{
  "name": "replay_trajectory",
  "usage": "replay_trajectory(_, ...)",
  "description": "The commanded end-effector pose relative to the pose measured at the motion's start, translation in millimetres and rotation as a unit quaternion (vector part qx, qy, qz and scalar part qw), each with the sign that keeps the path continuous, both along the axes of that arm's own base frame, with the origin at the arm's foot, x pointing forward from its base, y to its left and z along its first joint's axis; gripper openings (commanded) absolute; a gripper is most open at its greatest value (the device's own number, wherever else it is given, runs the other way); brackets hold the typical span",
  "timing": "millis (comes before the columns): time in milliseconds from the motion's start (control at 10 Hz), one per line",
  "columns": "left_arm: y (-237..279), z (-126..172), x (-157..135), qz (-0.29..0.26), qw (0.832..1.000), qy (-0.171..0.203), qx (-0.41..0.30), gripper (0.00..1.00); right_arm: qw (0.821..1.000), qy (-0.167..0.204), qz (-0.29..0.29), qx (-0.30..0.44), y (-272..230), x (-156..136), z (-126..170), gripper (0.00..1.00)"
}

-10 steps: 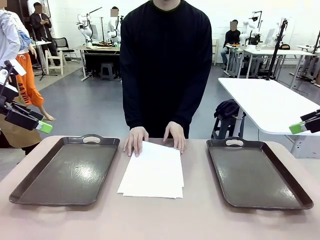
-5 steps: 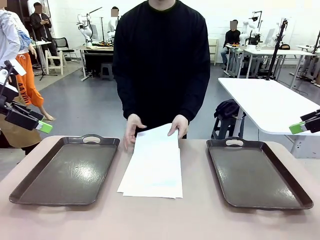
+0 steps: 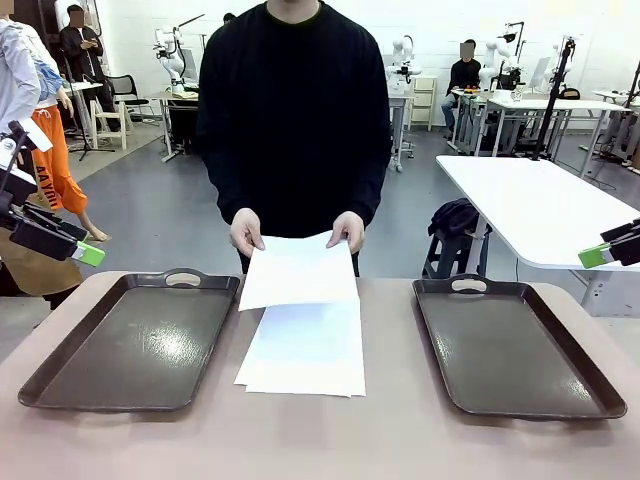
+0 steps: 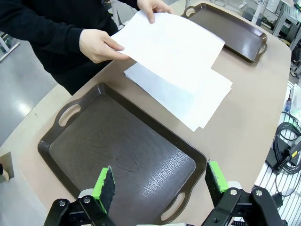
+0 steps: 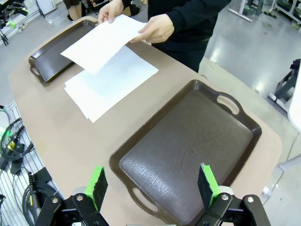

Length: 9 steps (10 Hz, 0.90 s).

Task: Sort the A4 documents.
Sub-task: Receive the A4 Paper.

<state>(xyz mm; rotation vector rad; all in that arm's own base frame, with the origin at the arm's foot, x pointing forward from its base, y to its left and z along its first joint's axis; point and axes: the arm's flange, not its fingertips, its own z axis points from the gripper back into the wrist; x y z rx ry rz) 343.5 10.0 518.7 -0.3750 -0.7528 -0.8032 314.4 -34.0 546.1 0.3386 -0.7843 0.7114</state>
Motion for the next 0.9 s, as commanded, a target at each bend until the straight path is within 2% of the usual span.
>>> replay_trajectory(0, 1.5, -1.1, 1.4, -0.005, 1.0, -0.003, -0.004, 1.0, 1.0, 0.0, 0.001, 0.0, 0.3, 0.2, -0.3, 1.0)
replay_trajectory(800, 1.5, -1.1, 1.4, -0.005, 1.0, -0.003, -0.004, 1.0, 1.0, 0.0, 0.001, 0.0, 0.3, 0.2, -0.3, 1.0)
